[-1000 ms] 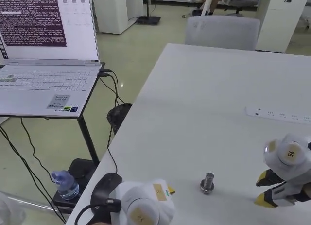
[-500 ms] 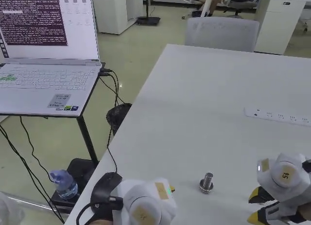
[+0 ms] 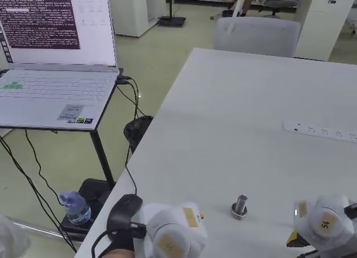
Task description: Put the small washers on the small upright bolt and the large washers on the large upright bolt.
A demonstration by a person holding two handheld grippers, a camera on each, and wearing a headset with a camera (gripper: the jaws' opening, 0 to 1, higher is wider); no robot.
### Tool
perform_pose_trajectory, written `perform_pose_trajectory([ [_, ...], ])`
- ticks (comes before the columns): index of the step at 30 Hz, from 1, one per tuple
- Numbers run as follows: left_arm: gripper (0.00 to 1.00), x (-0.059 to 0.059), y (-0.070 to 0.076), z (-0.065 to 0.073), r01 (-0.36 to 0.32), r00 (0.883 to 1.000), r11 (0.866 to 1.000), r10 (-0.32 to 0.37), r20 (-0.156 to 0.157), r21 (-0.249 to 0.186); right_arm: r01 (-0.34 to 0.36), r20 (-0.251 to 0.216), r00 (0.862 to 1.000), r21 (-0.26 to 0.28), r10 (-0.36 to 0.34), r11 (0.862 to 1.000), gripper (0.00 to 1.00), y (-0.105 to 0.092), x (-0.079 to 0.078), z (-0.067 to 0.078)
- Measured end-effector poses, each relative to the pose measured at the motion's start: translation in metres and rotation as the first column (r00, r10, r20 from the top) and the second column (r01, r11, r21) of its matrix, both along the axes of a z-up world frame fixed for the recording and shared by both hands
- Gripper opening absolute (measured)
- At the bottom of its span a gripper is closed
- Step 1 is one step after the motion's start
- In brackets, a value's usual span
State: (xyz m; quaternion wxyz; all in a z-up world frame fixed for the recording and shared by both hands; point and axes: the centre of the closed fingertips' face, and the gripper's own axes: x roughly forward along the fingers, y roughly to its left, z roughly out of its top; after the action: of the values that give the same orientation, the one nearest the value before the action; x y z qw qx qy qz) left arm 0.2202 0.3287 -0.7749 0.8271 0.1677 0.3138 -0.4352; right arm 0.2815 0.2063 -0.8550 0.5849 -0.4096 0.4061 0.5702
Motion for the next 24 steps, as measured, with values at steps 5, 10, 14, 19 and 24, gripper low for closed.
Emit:
perform_pose_trajectory([
  [5,0.8,-0.001,0.0,0.0,0.004,1.0,1.0,-0.004,-0.001,0.003,-0.003,0.0,1.0,-0.006,0.003,1.0,0.26,0.0,-0.003,-0.008],
  [10,0.79,-0.002,-0.002,0.0,0.009,1.0,1.0,-0.009,-0.003,0.006,0.002,-0.001,1.0,-0.007,-0.002,1.0,0.26,-0.001,-0.004,-0.017],
  [14,0.79,-0.001,0.0,0.0,0.008,1.0,1.0,-0.008,-0.004,0.005,-0.005,0.005,1.0,-0.015,0.005,1.0,0.26,-0.001,-0.004,-0.02],
  [19,0.78,-0.002,0.0,0.0,0.008,1.0,1.0,-0.008,-0.008,0.004,-0.006,0.004,1.0,-0.022,0.006,1.0,0.25,-0.003,-0.004,-0.022],
  [24,0.77,-0.002,0.002,-0.001,0.006,1.0,1.0,-0.006,-0.01,0.003,0.005,-0.002,1.0,-0.013,-0.005,1.0,0.24,-0.001,-0.003,-0.021],
])
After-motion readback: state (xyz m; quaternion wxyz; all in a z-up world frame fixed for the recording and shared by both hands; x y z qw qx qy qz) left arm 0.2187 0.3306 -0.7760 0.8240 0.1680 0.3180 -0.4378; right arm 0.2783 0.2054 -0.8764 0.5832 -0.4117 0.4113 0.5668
